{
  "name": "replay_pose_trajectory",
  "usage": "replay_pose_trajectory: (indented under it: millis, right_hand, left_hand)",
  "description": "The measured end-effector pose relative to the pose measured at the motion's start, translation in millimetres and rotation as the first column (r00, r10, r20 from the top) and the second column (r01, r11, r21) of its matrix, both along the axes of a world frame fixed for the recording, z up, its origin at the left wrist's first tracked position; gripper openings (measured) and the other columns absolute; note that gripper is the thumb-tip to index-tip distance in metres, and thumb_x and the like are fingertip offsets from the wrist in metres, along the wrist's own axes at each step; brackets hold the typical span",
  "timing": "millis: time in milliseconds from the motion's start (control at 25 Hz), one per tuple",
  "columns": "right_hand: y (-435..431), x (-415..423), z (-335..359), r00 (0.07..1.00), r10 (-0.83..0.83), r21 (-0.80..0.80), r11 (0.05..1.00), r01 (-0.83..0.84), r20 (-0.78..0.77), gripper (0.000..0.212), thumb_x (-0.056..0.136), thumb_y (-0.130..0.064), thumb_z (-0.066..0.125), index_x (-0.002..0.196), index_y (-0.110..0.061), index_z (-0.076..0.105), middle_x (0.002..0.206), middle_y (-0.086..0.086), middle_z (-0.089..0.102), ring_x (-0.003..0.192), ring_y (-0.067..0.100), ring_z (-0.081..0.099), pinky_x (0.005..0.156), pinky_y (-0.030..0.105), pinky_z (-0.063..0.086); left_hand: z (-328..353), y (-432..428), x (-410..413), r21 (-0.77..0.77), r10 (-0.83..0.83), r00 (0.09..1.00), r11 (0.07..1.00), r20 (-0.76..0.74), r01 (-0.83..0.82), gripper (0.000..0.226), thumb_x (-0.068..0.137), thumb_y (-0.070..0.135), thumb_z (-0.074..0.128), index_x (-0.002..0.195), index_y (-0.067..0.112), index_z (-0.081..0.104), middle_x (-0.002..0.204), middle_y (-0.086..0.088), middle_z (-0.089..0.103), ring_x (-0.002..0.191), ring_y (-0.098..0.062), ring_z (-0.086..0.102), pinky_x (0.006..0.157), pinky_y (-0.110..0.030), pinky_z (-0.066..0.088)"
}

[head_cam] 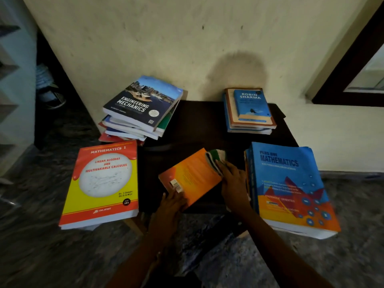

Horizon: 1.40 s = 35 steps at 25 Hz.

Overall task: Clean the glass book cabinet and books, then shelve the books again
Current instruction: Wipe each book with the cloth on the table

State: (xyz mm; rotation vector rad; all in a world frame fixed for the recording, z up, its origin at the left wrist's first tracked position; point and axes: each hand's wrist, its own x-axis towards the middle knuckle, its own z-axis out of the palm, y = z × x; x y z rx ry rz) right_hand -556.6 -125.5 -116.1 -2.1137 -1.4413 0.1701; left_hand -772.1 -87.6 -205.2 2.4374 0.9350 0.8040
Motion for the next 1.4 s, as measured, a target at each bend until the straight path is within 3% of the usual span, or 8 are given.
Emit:
replay_pose_trajectory:
  millis: [240, 440, 640, 760, 880, 1040, 1200, 1400]
  right_hand:
    - [78.6, 4.2, -17.5, 0.979, 0.111, -0.314, 0.948, -0.052, 0.173, 0.057, 0.092, -0.009, 0.032, 0.145, -0.028, 0.027, 0.151, 0.009, 0.026, 0.126, 0.036, 0.029, 0.101, 0.04, 0.03]
    - [58.2, -53.9, -46.9, 0.915, 0.254, -0.197, 0.96, -0.2, 0.313, 0.056, 0.073, -0.025, 0.035, 0.126, -0.034, 0.051, 0.126, 0.007, 0.06, 0.102, 0.033, 0.048, 0.068, 0.033, 0.05]
    - [11.2, -94.4, -62.1, 0.817, 0.452, -0.085, 0.887, -0.454, 0.358, 0.052, 0.077, -0.03, 0.058, 0.128, -0.037, 0.045, 0.131, 0.0, 0.056, 0.101, 0.027, 0.045, 0.075, 0.034, 0.037]
    - [15.4, -40.5, -44.4, 0.908, 0.273, -0.042, 0.961, -0.274, 0.317, 0.054, 0.072, -0.022, 0.068, 0.124, -0.031, 0.056, 0.119, 0.006, 0.063, 0.087, 0.032, 0.058, 0.067, 0.035, 0.049]
    - [15.4, 4.1, -32.3, 0.968, -0.046, -0.065, 0.996, 0.064, 0.248, 0.058, 0.069, -0.006, 0.04, 0.121, -0.02, 0.062, 0.12, 0.017, 0.061, 0.088, 0.045, 0.058, 0.065, 0.046, 0.05]
    - [-9.1, -30.3, -54.4, 0.953, 0.066, -0.087, 0.995, -0.042, 0.295, 0.061, 0.066, -0.012, 0.036, 0.119, -0.023, 0.063, 0.122, 0.014, 0.061, 0.094, 0.034, 0.048, 0.062, 0.041, 0.053]
    - [-37.7, -73.0, -52.9, 0.971, 0.18, -0.053, 0.983, -0.173, 0.158, 0.057, 0.071, -0.015, 0.039, 0.122, -0.028, 0.06, 0.124, 0.007, 0.061, 0.091, 0.024, 0.039, 0.066, 0.032, 0.053]
    - [-51.8, -27.3, -35.1, 0.996, 0.081, 0.069, 0.994, -0.083, 0.037, 0.054, 0.073, -0.013, 0.041, 0.123, -0.023, 0.055, 0.115, 0.013, 0.063, 0.089, 0.026, 0.044, 0.077, 0.03, 0.046]
  left_hand:
    - [-11.0, -3.8, -12.6, 0.088, 0.075, 0.983, 0.994, -0.169, -0.061, 0.049, 0.1, 0.041, 0.02, 0.139, 0.017, 0.037, 0.148, -0.007, 0.036, 0.146, -0.014, 0.005, 0.113, -0.038, 0.009]
    - [-6.2, -7.7, -23.9, -0.057, 0.14, 0.989, 0.988, -0.04, -0.142, 0.052, 0.099, 0.05, 0.019, 0.14, 0.02, 0.033, 0.145, -0.009, 0.04, 0.142, -0.016, 0.015, 0.111, -0.041, 0.016]
    - [1.6, -21.3, -23.7, -0.293, 0.406, 0.909, 0.883, 0.088, -0.366, 0.057, 0.093, 0.058, 0.028, 0.136, 0.021, 0.034, 0.141, -0.014, 0.043, 0.132, -0.027, 0.038, 0.103, -0.057, 0.037]
    - [13.1, -23.4, -8.7, -0.292, 0.359, 0.932, 0.897, 0.047, -0.331, 0.057, 0.09, 0.051, 0.033, 0.139, 0.022, 0.033, 0.145, -0.011, 0.038, 0.136, -0.024, 0.033, 0.108, -0.048, 0.033]
    - [13.4, -6.6, 0.6, -0.05, 0.251, 0.965, 0.966, -0.077, -0.255, 0.056, 0.089, 0.042, 0.041, 0.136, 0.014, 0.041, 0.139, -0.014, 0.046, 0.135, -0.025, 0.033, 0.108, -0.05, 0.032]
    - [5.8, 10.4, 1.0, 0.013, 0.205, 0.955, 0.978, -0.213, -0.207, 0.057, 0.092, 0.054, 0.034, 0.137, 0.018, 0.035, 0.141, -0.013, 0.046, 0.134, -0.024, 0.025, 0.112, -0.043, 0.016]
    - [11.6, 13.6, -7.6, 0.031, 0.124, 0.945, 0.992, -0.302, -0.12, 0.073, 0.089, 0.068, 0.022, 0.136, 0.014, 0.038, 0.137, -0.017, 0.049, 0.132, -0.028, 0.027, 0.112, -0.037, 0.005]
    - [18.9, 33.7, 7.9, 0.085, -0.037, 0.863, 0.992, -0.504, 0.092, 0.086, 0.081, 0.079, 0.016, 0.138, 0.019, 0.037, 0.14, -0.014, 0.047, 0.131, -0.031, 0.032, 0.105, -0.055, 0.025]
